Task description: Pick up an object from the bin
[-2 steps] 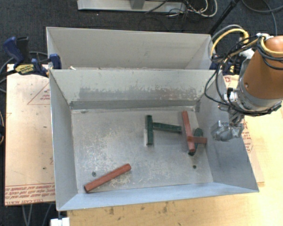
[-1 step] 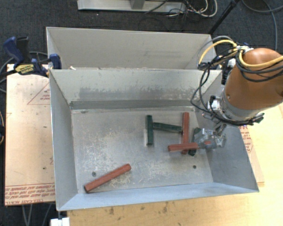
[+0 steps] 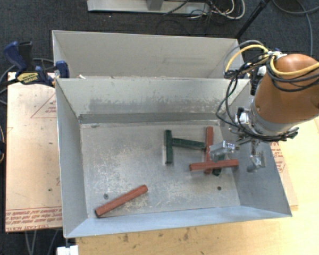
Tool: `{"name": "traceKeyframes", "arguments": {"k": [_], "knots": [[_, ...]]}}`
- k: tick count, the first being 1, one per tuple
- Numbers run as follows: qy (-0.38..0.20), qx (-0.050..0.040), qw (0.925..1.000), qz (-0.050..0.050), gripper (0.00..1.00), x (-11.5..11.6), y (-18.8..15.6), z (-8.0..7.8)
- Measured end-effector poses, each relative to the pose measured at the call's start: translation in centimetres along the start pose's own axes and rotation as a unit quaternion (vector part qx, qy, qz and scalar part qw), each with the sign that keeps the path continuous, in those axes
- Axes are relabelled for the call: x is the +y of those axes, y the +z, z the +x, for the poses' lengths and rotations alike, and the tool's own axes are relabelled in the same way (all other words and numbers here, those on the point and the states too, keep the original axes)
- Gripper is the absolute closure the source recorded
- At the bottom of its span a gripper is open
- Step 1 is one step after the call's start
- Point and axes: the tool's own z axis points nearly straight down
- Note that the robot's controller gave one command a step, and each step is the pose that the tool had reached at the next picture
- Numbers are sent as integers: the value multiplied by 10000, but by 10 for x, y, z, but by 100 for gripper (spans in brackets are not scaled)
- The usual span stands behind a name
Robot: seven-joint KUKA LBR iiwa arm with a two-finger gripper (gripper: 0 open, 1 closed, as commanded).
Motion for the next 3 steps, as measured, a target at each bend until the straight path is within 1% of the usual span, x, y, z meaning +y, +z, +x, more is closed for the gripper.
{"name": "traceKeyframes", "arguments": {"k": [1,2,3], "knots": [[-224,-11,9997,-12,0,-47,118,-9],[-224,-6,9997,3,100,-47,113,-9],[-212,-7,9998,48,100,-50,-23,-21]]}}
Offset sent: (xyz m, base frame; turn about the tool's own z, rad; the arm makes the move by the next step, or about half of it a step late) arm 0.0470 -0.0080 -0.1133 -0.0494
